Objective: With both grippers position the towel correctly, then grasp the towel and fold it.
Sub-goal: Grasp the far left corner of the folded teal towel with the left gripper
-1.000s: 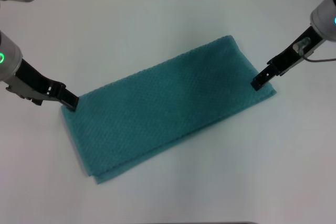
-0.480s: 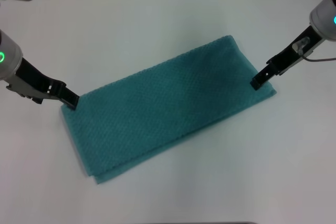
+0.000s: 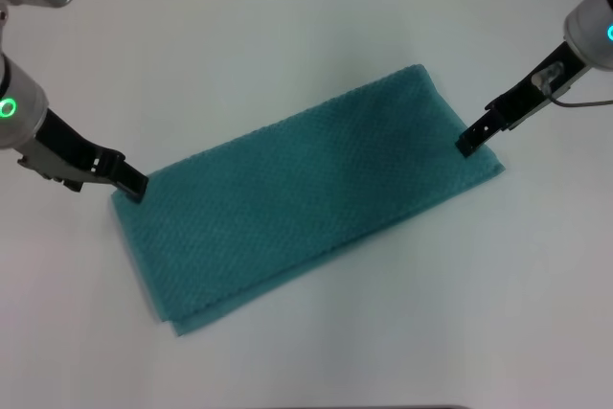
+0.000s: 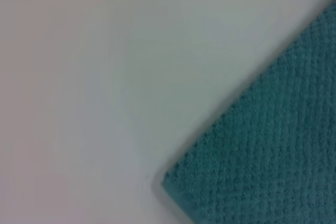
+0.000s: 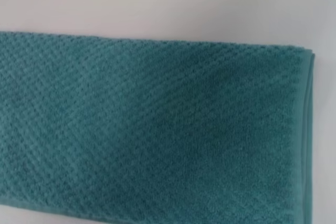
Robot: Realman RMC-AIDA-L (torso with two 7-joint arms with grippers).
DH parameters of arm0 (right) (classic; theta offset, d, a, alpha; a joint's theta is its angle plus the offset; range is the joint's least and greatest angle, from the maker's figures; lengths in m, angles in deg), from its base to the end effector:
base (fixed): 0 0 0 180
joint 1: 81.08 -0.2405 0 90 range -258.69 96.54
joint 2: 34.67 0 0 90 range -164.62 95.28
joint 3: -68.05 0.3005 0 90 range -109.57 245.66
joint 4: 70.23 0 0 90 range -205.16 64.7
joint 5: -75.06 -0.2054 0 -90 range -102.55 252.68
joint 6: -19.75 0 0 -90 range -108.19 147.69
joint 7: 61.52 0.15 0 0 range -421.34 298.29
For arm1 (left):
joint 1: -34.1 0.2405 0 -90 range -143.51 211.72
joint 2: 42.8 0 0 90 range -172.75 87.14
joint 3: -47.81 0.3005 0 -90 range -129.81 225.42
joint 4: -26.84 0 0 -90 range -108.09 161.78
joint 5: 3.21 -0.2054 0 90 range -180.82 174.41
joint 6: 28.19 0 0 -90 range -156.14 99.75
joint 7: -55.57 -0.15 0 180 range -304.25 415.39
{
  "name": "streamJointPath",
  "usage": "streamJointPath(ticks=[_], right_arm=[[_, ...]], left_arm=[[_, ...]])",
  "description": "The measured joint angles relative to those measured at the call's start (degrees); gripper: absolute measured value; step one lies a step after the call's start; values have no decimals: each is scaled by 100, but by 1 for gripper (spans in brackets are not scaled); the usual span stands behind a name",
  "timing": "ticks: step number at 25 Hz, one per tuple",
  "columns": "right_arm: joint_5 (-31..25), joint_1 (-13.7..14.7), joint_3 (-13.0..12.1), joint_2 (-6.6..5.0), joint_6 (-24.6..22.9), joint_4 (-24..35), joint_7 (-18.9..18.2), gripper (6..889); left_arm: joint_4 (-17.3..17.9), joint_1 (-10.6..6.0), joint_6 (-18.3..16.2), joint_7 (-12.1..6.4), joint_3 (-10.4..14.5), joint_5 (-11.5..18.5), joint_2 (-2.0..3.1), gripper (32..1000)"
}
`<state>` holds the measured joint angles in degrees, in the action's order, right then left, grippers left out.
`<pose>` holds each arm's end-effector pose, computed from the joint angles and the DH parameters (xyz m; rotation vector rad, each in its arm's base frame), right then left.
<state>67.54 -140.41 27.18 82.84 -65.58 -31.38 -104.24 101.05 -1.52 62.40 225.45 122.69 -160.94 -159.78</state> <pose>0.2308 0.4453 -0.0167 -2.4851 1.2492 -0.5828 -0.2519 0.3868 0.0063 -2.1260 -1.4181 0.5051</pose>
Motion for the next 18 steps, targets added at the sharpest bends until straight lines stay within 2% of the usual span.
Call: streamJointPath(ticks=[6, 7, 8, 9, 11, 12, 14, 18], right_arm=[[-3, 0, 0, 0, 0, 0, 0, 851], [-4, 0, 0, 0, 0, 0, 0, 851], [-4, 0, 0, 0, 0, 0, 0, 851], [-4, 0, 0, 0, 0, 0, 0, 851], [-4, 0, 0, 0, 0, 0, 0, 851], [-4, 0, 0, 0, -1, 0, 0, 851], [-3, 0, 0, 0, -1, 0, 0, 851], [-3, -11, -3, 0, -1, 0, 0, 851]], left_arm=[[-409, -172, -278, -135, -6, 2, 0, 835], [-572, -230, -409, -221, -6, 1, 0, 835], [-572, -230, -409, -221, -6, 1, 0, 836], [-825, -310, -611, -350, -3, 1, 0, 836], [-1077, -404, -833, -472, -1, 4, 0, 836], [-1077, -404, -833, -472, -1, 4, 0, 836], [-1372, -499, -1091, -592, 0, 3, 0, 836], [-1805, -607, -1404, -684, 0, 1, -1, 837]])
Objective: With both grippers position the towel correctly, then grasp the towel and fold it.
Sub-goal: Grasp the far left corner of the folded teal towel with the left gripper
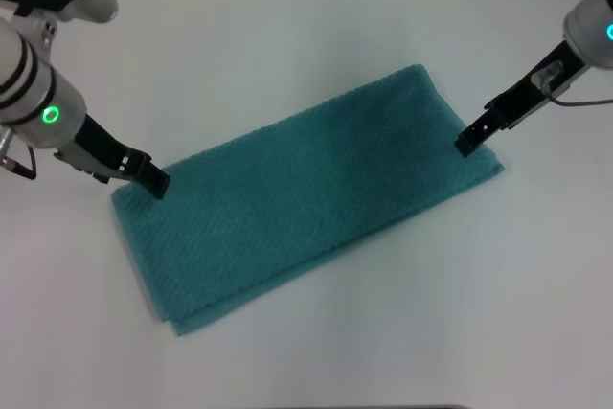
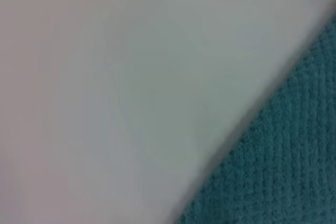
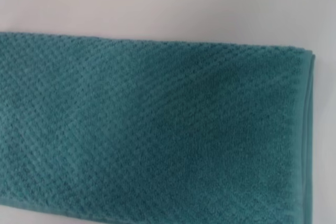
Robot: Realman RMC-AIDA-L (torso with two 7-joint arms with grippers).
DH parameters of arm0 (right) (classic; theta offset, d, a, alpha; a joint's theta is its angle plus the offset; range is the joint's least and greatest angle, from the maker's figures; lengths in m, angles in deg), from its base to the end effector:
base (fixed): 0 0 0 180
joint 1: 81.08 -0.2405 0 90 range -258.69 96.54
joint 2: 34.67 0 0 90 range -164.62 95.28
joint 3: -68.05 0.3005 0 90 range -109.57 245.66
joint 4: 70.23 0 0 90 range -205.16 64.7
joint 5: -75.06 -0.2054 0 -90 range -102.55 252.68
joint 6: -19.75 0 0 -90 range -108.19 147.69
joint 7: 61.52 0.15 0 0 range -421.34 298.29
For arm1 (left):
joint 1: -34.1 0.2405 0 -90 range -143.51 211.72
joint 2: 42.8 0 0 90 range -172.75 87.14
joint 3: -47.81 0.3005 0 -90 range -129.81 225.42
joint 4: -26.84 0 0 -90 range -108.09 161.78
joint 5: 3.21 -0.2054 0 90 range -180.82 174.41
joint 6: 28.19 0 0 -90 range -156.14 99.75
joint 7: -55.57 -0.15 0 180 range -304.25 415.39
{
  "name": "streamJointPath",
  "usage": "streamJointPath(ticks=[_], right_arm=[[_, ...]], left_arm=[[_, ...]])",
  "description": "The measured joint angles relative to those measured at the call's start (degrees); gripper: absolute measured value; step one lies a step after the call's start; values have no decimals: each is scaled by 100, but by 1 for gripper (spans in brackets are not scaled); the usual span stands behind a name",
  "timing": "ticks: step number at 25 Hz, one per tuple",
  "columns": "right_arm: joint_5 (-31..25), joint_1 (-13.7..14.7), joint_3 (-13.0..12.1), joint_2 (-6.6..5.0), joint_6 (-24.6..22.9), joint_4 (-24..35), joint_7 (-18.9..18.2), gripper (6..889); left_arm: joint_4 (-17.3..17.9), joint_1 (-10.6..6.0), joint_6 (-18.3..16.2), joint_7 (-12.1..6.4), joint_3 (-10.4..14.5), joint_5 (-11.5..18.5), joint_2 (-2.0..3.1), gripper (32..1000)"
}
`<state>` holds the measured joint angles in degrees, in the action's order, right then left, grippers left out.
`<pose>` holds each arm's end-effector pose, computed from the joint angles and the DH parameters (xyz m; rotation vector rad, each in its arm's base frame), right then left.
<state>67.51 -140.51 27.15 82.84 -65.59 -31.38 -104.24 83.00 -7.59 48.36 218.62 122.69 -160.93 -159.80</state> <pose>0.2300 0.4457 -0.0168 -2.4864 1.2467 -0.5824 -0.2670 0.4180 -0.0262 -2.1882 -1.3209 0.5215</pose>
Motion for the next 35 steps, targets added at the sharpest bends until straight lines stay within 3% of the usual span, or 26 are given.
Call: streamJointPath(ticks=[5, 20, 35], right_arm=[[0, -3, -6, 0, 0, 0, 0, 851], [1, -16, 2, 8, 0, 0, -23, 851], [0, -22, 3, 9, -9, 0, -35, 851]], left_arm=[[-381, -51, -290, -80, 0, -26, 1, 837], [-731, -56, -605, -142, -35, -358, 35, 839], [-744, -59, -529, -259, -88, -124, 37, 846]])
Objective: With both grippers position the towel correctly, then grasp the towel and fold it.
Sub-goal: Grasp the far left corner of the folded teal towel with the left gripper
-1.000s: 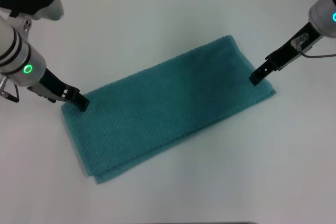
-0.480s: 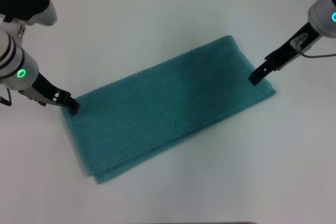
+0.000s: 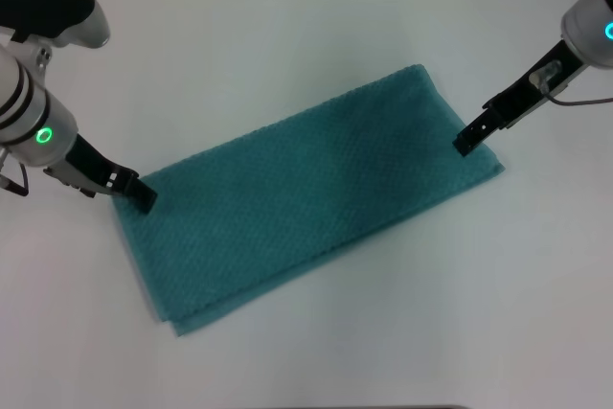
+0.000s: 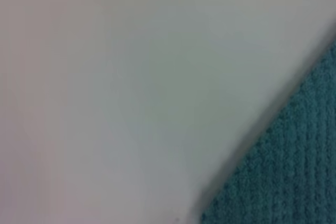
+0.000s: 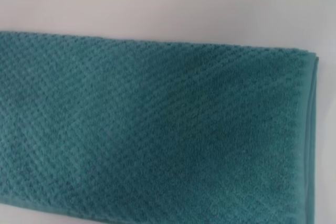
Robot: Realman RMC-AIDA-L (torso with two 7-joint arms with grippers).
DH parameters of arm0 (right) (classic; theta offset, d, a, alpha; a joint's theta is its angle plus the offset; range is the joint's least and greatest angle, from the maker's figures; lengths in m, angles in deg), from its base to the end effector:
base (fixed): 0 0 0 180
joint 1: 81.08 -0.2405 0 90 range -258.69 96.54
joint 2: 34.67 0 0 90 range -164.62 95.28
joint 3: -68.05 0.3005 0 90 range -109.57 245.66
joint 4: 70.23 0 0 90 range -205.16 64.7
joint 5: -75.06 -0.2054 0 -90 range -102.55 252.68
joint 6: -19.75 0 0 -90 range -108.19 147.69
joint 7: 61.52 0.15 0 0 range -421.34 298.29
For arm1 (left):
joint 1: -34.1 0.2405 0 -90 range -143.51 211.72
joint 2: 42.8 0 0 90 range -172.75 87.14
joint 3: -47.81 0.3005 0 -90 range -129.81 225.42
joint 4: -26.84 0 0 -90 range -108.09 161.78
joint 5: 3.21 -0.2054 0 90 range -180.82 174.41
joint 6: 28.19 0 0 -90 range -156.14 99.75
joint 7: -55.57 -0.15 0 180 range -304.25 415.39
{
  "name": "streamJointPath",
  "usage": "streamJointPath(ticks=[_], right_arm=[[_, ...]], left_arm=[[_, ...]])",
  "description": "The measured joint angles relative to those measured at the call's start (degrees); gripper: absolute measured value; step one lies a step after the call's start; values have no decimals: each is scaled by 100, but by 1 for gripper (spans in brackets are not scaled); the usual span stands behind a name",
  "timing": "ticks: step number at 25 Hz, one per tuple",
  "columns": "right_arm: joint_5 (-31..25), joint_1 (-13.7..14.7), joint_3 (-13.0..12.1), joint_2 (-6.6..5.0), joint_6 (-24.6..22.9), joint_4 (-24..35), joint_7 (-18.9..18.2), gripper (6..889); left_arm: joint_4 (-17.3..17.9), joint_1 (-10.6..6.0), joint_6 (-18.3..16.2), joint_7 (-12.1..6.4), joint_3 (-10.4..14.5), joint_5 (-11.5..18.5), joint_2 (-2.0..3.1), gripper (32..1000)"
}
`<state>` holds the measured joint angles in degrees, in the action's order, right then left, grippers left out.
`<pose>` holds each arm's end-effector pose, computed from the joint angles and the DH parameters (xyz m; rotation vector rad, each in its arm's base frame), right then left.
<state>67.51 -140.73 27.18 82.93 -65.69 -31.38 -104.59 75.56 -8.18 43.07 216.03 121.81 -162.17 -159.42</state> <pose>0.2281 0.4459 -0.0176 -2.4954 1.2364 -0.5836 -0.2924 0.4188 -0.0322 -2.1656 -1.3209 0.5629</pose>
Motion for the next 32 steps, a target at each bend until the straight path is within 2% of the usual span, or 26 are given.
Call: streamJointPath(ticks=[9, 15, 23, 32], right_arm=[[0, -3, 0, 0, 0, 0, 0, 851], [0, -2, 0, 0, 0, 0, -7, 852], [0, -2, 0, 0, 0, 0, -9, 852], [0, -8, 0, 0, 1, 0, -9, 851]], left_arm=[[-334, -114, -235, 28, -1, -32, 40, 855], [-388, -144, -335, -1, -1, -4, 14, 854], [-434, -153, -369, -6, -1, -27, 5, 852], [-688, -239, -480, -6, 13, -38, 3, 846]])
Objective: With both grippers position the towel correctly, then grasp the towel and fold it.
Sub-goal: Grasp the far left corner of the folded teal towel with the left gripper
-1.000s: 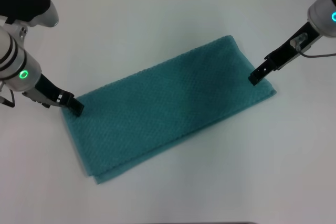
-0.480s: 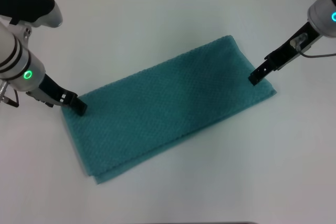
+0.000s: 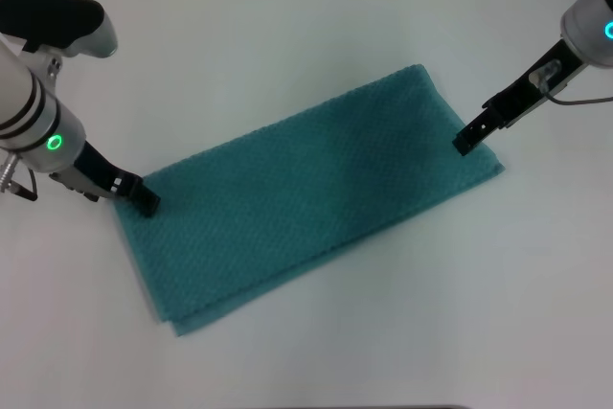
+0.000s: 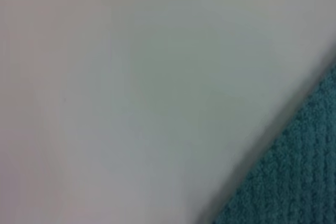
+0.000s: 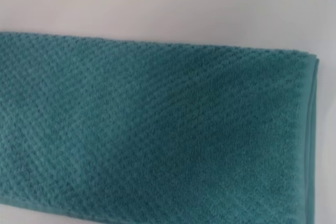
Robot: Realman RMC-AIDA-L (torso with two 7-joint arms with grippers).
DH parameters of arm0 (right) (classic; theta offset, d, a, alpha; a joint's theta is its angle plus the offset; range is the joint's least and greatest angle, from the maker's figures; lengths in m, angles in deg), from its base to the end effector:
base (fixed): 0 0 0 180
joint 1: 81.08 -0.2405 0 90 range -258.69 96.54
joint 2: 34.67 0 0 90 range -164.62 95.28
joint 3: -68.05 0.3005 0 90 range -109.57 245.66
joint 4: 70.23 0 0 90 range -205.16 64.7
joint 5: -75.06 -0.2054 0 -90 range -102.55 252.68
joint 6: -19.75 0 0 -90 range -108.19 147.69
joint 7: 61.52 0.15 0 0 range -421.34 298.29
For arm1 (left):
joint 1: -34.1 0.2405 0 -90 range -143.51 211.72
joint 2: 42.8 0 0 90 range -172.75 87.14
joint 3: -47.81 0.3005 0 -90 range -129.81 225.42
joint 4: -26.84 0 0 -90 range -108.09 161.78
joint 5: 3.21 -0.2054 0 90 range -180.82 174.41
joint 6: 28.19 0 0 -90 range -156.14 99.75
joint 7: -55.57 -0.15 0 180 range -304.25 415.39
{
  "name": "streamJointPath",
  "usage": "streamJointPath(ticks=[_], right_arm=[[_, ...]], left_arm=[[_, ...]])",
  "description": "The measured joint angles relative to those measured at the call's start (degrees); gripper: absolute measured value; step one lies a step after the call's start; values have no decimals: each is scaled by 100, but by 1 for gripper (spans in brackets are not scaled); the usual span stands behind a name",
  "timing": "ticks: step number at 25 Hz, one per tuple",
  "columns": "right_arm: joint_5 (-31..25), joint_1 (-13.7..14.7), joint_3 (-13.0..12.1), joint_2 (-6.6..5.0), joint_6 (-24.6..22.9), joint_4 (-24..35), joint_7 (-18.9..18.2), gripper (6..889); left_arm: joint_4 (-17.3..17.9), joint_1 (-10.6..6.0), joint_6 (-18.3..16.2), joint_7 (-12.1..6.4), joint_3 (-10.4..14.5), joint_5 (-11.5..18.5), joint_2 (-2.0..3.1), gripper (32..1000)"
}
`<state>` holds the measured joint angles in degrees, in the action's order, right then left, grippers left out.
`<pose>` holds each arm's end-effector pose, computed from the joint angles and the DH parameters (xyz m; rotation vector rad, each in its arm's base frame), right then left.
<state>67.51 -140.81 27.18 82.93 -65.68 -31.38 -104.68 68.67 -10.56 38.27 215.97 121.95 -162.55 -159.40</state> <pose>0.2274 0.4463 -0.0176 -2.4971 1.2326 -0.5835 -0.2995 0.4242 -0.0429 -2.1514 -1.3198 0.5797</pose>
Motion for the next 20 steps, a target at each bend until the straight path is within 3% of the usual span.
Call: streamJointPath(ticks=[20], right_arm=[[0, -9, 0, 0, 0, 0, 0, 852]], left_arm=[[24, -60, 138, 7, 43, 0, -3, 822]])
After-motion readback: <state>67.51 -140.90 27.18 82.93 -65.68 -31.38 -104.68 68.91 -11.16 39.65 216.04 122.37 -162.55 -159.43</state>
